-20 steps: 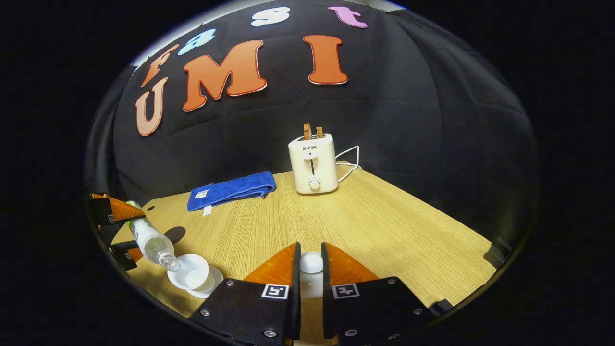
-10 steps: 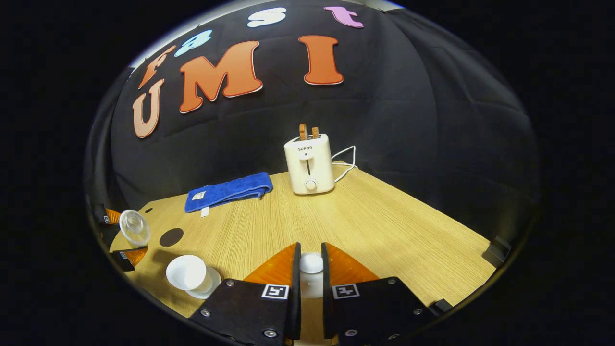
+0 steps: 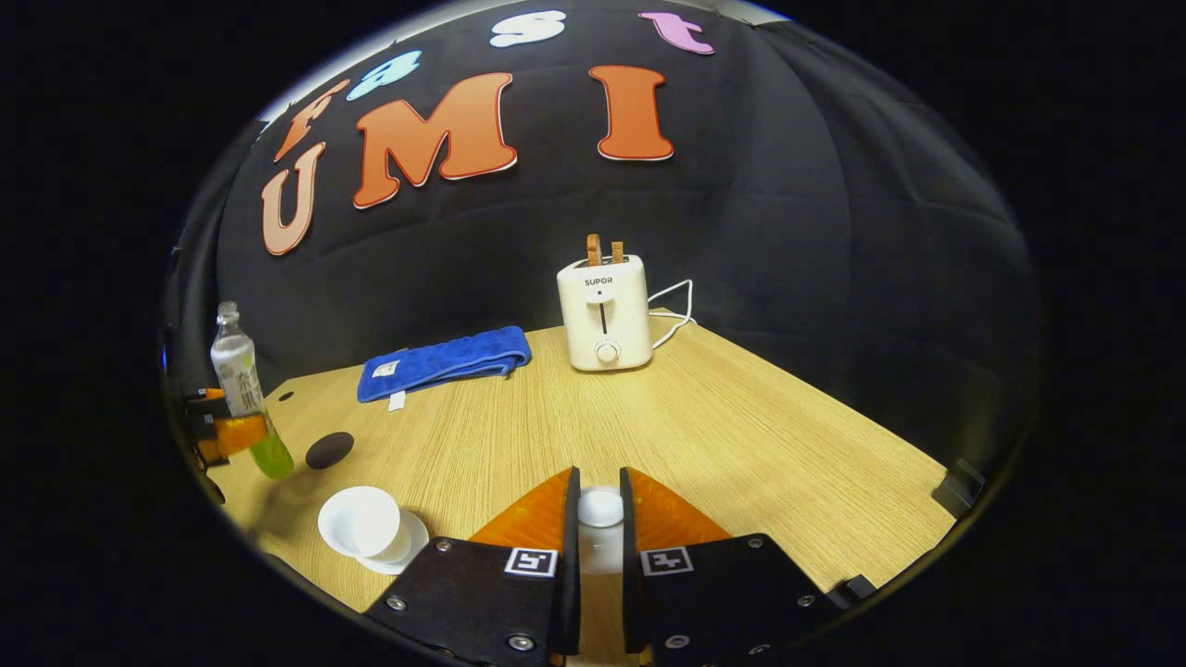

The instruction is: Open the teacup lid with one hand, grasp the water bottle and pour water into the teacup with the other hand; after pouring, place the water bottle on the coaster and then close the teacup lid.

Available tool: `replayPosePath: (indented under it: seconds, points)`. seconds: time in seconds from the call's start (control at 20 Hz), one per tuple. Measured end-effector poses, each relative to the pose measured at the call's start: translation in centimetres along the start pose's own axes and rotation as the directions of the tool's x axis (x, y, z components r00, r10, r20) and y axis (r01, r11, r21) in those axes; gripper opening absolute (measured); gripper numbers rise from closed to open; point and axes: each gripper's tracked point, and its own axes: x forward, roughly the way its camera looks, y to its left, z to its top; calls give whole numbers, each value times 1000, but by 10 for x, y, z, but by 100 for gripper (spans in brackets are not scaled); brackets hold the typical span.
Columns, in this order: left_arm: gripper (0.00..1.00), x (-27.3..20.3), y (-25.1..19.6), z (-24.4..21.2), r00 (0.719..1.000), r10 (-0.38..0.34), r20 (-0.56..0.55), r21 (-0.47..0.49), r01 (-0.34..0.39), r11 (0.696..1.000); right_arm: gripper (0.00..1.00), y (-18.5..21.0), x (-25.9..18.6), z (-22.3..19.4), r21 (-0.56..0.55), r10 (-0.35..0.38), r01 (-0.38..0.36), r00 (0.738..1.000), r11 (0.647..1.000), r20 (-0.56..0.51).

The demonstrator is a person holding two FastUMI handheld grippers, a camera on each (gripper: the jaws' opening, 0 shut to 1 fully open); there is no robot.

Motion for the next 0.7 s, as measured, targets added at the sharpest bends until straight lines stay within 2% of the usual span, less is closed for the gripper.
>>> replayPosePath:
  seconds: [0.2, 0.35, 0.45, 0.7]
  points:
    - [67, 29, 39, 12, 994, 57, 88, -180, -41, 983, 18, 1, 4, -5, -7, 0, 0, 1000, 1000, -16]
    - [67, 42, 46, 9, 993, 36, 113, -273, -4, 962, 19, -1, 8, -8, -8, -9, 9, 1000, 1000, -25]
    - [68, 47, 52, 1, 995, 50, 88, -272, -24, 962, 18, -3, 10, -11, -13, -15, 15, 999, 1000, -34]
    - [69, 75, 44, -16, 999, 28, 20, -272, -22, 962, 19, -1, 12, -16, -28, -16, 14, 999, 1000, -50]
